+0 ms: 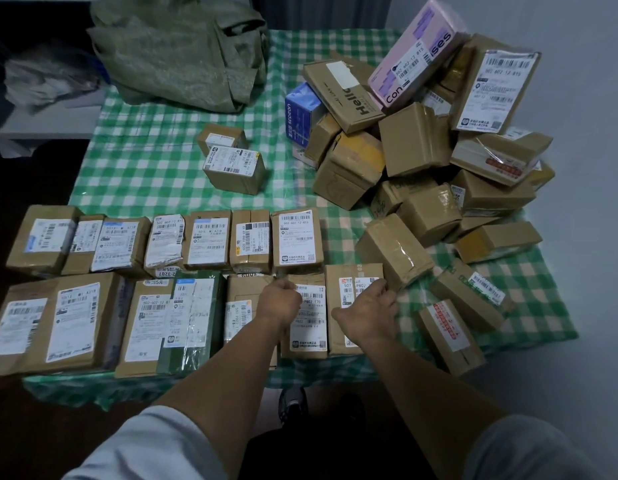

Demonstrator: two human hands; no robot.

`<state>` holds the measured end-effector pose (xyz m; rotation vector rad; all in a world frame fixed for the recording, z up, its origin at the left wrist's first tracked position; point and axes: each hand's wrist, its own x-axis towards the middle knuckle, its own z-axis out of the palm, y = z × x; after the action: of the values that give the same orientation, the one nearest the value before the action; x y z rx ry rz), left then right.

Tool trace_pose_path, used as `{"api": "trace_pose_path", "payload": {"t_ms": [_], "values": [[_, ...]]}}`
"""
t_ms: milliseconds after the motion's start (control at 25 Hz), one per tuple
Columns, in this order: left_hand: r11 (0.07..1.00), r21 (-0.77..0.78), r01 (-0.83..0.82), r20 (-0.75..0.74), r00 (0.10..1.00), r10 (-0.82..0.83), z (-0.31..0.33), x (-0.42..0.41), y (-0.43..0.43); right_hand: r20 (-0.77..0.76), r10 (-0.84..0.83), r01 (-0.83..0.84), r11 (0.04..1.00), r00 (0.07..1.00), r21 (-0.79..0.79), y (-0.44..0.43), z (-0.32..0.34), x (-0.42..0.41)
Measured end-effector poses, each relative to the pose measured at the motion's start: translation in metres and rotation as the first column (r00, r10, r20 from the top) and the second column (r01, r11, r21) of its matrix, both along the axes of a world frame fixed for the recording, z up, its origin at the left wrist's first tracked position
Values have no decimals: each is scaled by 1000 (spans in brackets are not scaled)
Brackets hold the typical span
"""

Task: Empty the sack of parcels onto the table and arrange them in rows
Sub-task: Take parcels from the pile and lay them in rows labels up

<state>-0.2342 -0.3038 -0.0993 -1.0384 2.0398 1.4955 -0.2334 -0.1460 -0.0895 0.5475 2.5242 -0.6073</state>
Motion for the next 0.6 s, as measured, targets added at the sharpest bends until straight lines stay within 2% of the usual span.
{"api": "trace_pose_path", "payload": {"t_ms": [200,320,600], "values": [[998,-19,61,20,998,-61,-3,-3,-1,49,28,-29,999,998,30,3,1,-2],[998,-14,59,23,998,-59,2,-8,-2,48,-14,12,999,999,37,4,7,-5],[1000,19,3,-178,984,0,37,-51,11,-92,-78,88,990,993,111,28,34,-37]]}}
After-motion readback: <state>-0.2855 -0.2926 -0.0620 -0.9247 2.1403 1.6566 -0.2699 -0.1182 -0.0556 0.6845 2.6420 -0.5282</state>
